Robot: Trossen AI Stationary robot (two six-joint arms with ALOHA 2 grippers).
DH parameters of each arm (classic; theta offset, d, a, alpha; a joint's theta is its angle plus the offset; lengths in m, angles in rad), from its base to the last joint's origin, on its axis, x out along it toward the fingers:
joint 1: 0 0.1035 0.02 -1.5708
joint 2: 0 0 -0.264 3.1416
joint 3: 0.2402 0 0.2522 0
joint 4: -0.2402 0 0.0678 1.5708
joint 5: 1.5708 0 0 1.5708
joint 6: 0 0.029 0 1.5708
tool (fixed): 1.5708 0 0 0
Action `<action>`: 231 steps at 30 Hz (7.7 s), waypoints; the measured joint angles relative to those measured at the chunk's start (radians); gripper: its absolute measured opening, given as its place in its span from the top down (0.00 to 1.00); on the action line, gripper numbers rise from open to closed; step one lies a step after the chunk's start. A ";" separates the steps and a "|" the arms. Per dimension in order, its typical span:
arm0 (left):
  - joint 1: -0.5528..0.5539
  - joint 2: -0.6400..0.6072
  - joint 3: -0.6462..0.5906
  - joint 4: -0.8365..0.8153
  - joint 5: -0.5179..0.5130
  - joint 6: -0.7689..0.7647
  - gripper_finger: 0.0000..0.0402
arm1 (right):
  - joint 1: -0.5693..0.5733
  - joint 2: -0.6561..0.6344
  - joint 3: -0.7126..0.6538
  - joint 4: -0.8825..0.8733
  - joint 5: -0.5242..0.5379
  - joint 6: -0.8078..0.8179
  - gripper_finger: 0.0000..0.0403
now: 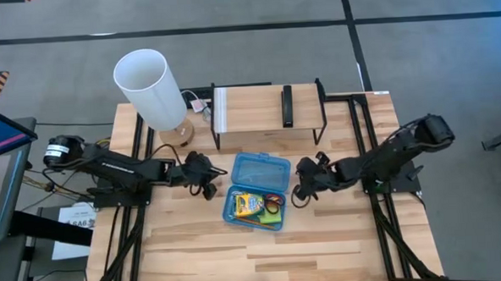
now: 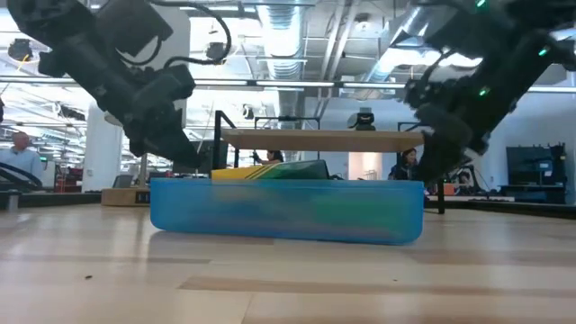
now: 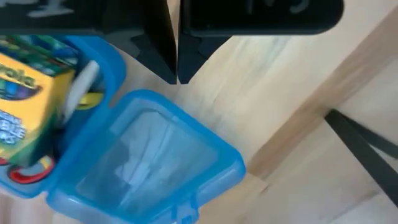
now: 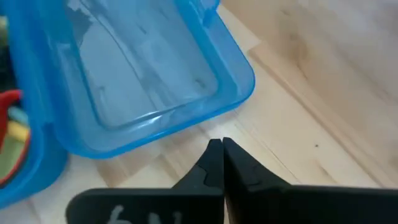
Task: Pack school essentials
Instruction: Close the blue supply box, then return to Home Position
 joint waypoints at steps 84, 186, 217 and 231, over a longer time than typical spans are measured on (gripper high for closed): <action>-0.357 0.024 0.145 0.233 0.111 0.044 1.00 | 0.111 0.012 0.093 0.378 -0.315 -0.301 0.98; -0.474 -0.232 0.126 0.289 -0.124 0.448 1.00 | 0.242 -0.224 0.007 0.627 -0.186 -0.674 0.98; -0.241 -0.860 -0.176 0.134 -0.012 0.523 1.00 | 0.005 -0.880 -0.461 0.724 -0.165 -0.883 0.98; 0.046 -1.061 -0.363 0.166 0.148 0.497 1.00 | -0.128 -1.129 -0.574 0.713 -0.226 -0.994 0.98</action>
